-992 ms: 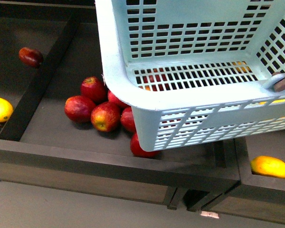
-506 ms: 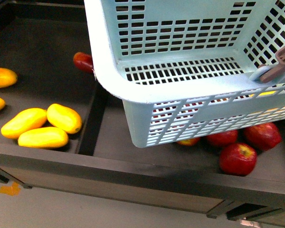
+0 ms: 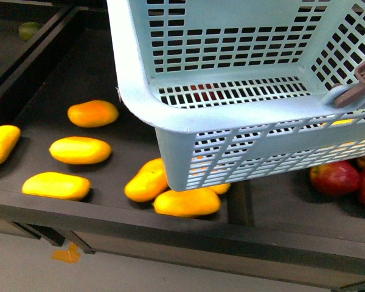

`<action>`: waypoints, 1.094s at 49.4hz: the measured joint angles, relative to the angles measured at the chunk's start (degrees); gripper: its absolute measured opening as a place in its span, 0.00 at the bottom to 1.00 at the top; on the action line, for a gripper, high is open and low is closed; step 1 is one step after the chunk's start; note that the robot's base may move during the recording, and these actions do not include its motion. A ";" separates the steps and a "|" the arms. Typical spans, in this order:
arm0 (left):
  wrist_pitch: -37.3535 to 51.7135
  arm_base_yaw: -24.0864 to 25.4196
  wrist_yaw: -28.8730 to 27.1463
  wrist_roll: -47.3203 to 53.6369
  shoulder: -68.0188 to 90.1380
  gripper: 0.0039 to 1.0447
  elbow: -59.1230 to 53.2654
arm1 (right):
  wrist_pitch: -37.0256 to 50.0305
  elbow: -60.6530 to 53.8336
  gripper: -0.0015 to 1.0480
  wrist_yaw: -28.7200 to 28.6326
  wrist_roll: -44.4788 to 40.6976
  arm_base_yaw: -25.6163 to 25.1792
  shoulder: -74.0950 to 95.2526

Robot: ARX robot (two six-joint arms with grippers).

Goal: Pick lemon and mango into basket

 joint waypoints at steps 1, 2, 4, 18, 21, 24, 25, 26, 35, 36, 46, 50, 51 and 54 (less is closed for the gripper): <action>0.00 -0.02 -0.04 -0.04 0.00 0.05 0.00 | 0.02 0.00 0.92 0.04 0.00 0.00 0.00; 0.00 -0.02 -0.09 -0.04 -0.02 0.05 0.00 | 0.02 0.00 0.92 0.02 0.00 0.00 -0.02; 0.00 -0.02 -0.04 0.07 0.00 0.05 0.00 | 0.02 0.00 0.92 0.02 0.00 0.00 -0.02; 0.00 -0.02 0.09 -0.04 0.00 0.05 0.00 | 0.02 0.02 0.92 0.00 0.00 0.00 0.00; 0.00 -0.02 0.11 -0.07 0.00 0.05 0.00 | 0.02 0.02 0.92 0.00 0.00 0.00 0.00; 0.00 -0.02 0.07 -0.11 0.00 0.05 0.00 | 0.02 0.02 0.92 0.00 0.00 0.00 -0.04; 0.00 0.00 0.07 -0.09 0.00 0.05 0.00 | 0.02 0.02 0.92 0.00 0.00 0.00 -0.09; 0.00 0.00 0.07 -0.04 0.00 0.05 0.00 | 0.02 0.02 0.92 0.00 0.00 0.00 -0.07; 0.00 0.02 0.02 0.00 0.00 0.05 0.00 | 0.02 -0.02 0.92 0.02 0.00 0.00 -0.02; 0.00 0.02 0.04 -0.02 0.00 0.05 0.00 | 0.02 0.00 0.92 0.02 0.00 0.00 -0.02; 0.00 0.00 -0.04 0.00 0.00 0.05 0.02 | 0.00 -0.04 0.92 0.04 0.00 0.02 0.00; 0.00 0.00 0.07 -0.04 0.00 0.05 0.04 | 0.00 -0.04 0.92 0.00 0.00 0.02 0.00; 0.00 0.00 0.07 -0.04 0.00 0.05 0.02 | 0.00 -0.04 0.92 0.04 0.00 0.02 0.00; 0.00 0.00 0.13 -0.02 0.00 0.05 0.02 | 0.02 -0.04 0.92 0.00 0.00 0.02 -0.02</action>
